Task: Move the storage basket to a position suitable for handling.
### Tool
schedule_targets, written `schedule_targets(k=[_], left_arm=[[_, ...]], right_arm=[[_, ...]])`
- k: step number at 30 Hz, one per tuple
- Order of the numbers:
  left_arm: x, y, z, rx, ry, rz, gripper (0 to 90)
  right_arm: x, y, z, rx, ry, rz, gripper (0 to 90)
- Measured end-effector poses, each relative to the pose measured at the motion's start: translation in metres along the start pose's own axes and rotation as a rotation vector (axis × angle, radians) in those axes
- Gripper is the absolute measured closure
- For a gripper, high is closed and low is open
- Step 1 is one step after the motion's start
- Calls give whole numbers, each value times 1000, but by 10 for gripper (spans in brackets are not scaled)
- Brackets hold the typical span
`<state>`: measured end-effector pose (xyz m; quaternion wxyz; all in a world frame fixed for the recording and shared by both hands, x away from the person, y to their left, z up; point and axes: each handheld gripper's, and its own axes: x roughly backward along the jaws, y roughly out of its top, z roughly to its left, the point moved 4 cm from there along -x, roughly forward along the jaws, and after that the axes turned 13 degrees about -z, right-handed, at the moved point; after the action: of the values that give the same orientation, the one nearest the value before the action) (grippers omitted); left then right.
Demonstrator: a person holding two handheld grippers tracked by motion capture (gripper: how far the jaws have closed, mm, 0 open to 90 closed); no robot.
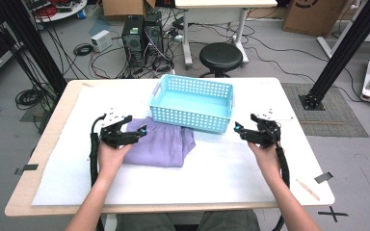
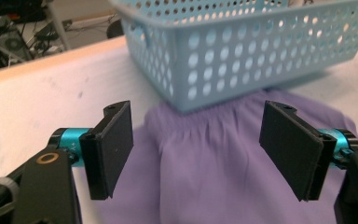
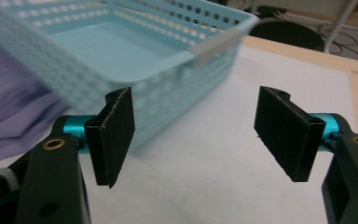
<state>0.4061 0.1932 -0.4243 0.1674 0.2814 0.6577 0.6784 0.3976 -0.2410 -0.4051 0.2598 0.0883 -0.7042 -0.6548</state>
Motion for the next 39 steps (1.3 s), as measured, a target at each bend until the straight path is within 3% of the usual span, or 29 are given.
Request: schedule_targets(k=[1, 2, 3, 4, 5, 6, 7, 8, 9, 10, 11, 13, 14, 15, 16, 18, 19, 20, 21, 23, 25, 26, 27, 33, 36, 38, 39], left_arm=[[7, -4, 0, 3, 8, 11, 258], [14, -8, 1, 6, 23, 21, 258], [21, -12, 1, 9, 43, 27, 258], [27, -16, 2, 19, 56, 35, 258], [34, -19, 4, 28, 66, 43, 258], [45, -26, 6, 58, 86, 53, 258], [45, -26, 6, 58, 86, 53, 258], [50, -29, 8, 71, 99, 59, 258], [54, -32, 9, 82, 106, 65, 258], [59, -35, 11, 93, 109, 75, 259], [63, -39, 12, 106, 117, 80, 259], [69, -46, 14, 121, 130, 97, 261], [71, -49, 14, 130, 135, 107, 262], [72, -52, 15, 142, 136, 123, 262], [73, -55, 15, 155, 133, 138, 262], [73, -59, 14, 174, 129, 167, 262], [72, -60, 13, 174, 128, 188, 268], [72, -60, 11, 175, 128, 193, 268], [71, -60, 9, 183, 124, 200, 273], [68, -61, 4, 178, 110, 229, 284], [64, -62, 1, 164, 95, 262, 335], [62, -63, -1, 161, 92, 268, 382], [62, -62, -2, 145, 105, 275, 392], [61, -62, -5, 152, 136, 279, 463], [60, -62, -8, 161, 119, 279, 595], [59, -62, -10, 168, 108, 280, 623], [59, -62, -11, 177, 103, 280, 650]], right_arm=[[0, 0, 0, 0, 0, 0, 284], [1, -3, 19, -12, 53, 11, 262], [1, -3, 19, -12, 53, 11, 262], [-1, -7, 38, -28, 109, 10, 259], [-1, -7, 38, -28, 109, 10, 259], [-7, -13, 58, -37, 162, 28, 239], [-7, -13, 58, -37, 162, 28, 239], [-14, -17, 73, -45, 190, 59, 216], [-14, -17, 73, -45, 190, 59, 216], [-21, -20, 91, -59, 235, 80, 216], [-21, -20, 91, -59, 235, 80, 216], [-28, -23, 110, -57, 258, 100, 216], [-36, -28, 128, -47, 286, 121, 217], [-36, -28, 128, -47, 286, 121, 217], [-45, -34, 143, -49, 301, 154, 217], [-49, -37, 150, -53, 302, 174, 217], [-59, -45, 161, -32, 289, 223, 216], [-59, -45, 161, -32, 289, 223, 216], [-65, -51, 168, -11, 277, 268, 217], [-67, -52, 170, -2, 274, 287, 217], [-70, -52, 172, 1, 255, 314, 217], [-73, -53, 172, -3, 252, 353, 219], [-74, -53, 172, 6, 247, 358, 221], [-70, -54, 172, 1, 227, 350, 256], [-70, -54, 173, 33, 210, 350, 343], [-70, -54, 174, 39, 214, 346, 393], [-70, -53, 174, 40, 237, 344, 486]])
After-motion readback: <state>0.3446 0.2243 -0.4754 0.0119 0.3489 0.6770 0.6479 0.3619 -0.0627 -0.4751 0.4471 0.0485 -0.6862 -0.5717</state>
